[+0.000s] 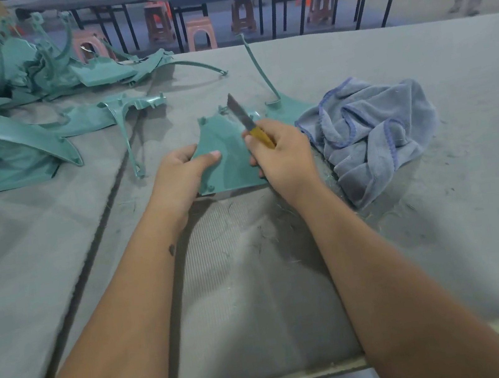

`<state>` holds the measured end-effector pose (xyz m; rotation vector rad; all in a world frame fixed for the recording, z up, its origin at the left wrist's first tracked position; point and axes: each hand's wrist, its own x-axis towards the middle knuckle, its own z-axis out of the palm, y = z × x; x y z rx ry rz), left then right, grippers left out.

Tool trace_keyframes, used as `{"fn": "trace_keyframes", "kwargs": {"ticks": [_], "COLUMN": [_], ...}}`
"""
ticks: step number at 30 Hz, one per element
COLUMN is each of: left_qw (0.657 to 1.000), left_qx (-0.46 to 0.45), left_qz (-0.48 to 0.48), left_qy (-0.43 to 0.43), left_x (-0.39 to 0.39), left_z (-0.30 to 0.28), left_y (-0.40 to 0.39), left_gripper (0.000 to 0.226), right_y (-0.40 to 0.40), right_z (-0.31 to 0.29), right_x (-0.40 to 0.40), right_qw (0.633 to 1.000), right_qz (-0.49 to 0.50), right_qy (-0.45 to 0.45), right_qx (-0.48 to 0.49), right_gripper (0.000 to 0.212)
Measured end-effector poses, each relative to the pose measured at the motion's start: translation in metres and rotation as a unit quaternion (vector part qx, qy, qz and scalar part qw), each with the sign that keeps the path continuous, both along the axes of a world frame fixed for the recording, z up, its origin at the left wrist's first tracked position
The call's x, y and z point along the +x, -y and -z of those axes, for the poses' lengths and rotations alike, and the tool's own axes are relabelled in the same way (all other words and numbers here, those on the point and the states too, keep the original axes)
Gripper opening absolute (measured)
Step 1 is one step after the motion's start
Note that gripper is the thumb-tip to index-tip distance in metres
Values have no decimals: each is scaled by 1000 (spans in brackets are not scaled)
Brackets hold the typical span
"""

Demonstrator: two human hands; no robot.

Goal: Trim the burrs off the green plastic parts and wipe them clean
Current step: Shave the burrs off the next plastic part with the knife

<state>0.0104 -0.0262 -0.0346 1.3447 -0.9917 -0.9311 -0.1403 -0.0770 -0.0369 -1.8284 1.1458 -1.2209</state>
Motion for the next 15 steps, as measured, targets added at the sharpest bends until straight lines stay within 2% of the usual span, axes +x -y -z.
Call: {"fn": "trace_keyframes", "kwargs": {"ticks": [3,6,8,10,12,15], "left_qw": [998,990,976,962,953,948], "left_qx": [-25,-37,-48,-49,-45,-28], "left_qz": [-21,-48,-53,-58,-57,-60], "left_qy": [-46,-126,-205,-263,-295,-312], "left_x": [-1,-5,-6,-6,-4,-3], "left_z": [1,-1,-2,-3,-3,-4], "left_y": [1,3,3,3,4,4], "left_gripper": [13,15,15,13,12,12], "right_y": [-4,-7,-7,-6,-5,-8], "right_z": [-4,-5,-5,-6,-5,-3], "right_x": [-1,-2,0,4,6,6], "right_qw": [997,987,987,993,997,995], "right_qz": [32,-5,-16,-4,11,-27], "right_qy": [66,159,158,115,77,99], "right_qx": [-22,1,3,-9,-28,-14], "right_gripper": [33,42,31,18,13,10]}}
